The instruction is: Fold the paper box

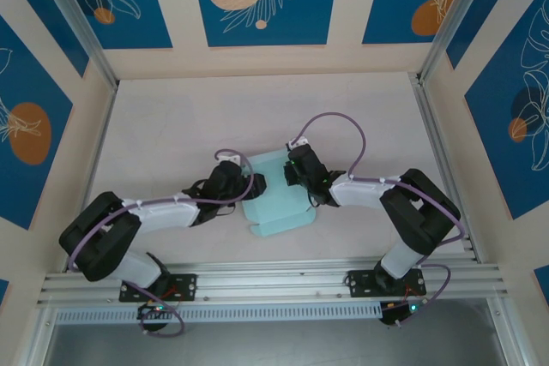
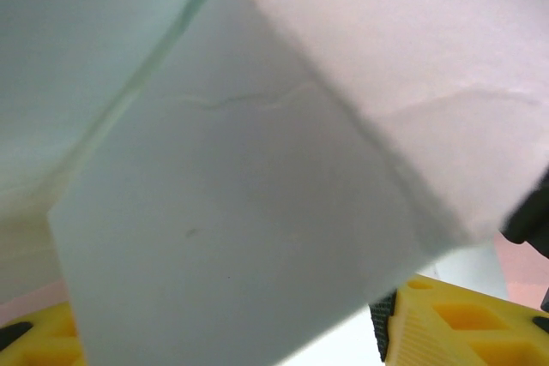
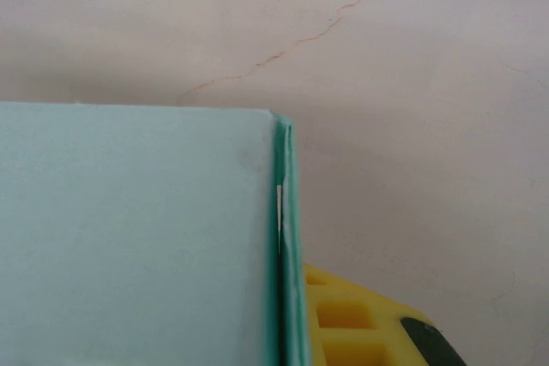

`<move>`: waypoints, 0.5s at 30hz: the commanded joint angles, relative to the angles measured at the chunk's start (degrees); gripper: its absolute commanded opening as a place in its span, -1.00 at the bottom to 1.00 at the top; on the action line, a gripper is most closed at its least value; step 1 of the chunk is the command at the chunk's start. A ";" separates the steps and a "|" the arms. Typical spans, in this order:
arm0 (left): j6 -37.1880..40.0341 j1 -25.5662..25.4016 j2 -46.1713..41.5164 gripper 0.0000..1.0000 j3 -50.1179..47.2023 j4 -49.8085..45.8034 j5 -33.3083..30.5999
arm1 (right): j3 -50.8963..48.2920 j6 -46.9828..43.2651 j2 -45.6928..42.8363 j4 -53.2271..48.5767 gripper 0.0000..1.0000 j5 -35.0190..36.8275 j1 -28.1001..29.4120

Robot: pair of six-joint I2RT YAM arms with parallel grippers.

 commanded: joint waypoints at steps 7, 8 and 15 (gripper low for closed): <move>9.83 -0.79 -10.93 0.36 0.29 -3.92 4.61 | 2.03 2.55 1.07 -2.98 -0.92 3.27 0.69; 11.03 -0.76 -13.81 0.36 -0.46 -5.17 5.56 | 2.23 2.76 1.05 -3.70 -0.92 3.32 0.52; 16.01 0.04 -35.00 0.40 -2.76 -19.96 -3.45 | 3.03 4.49 -0.81 -7.60 -0.94 3.63 0.43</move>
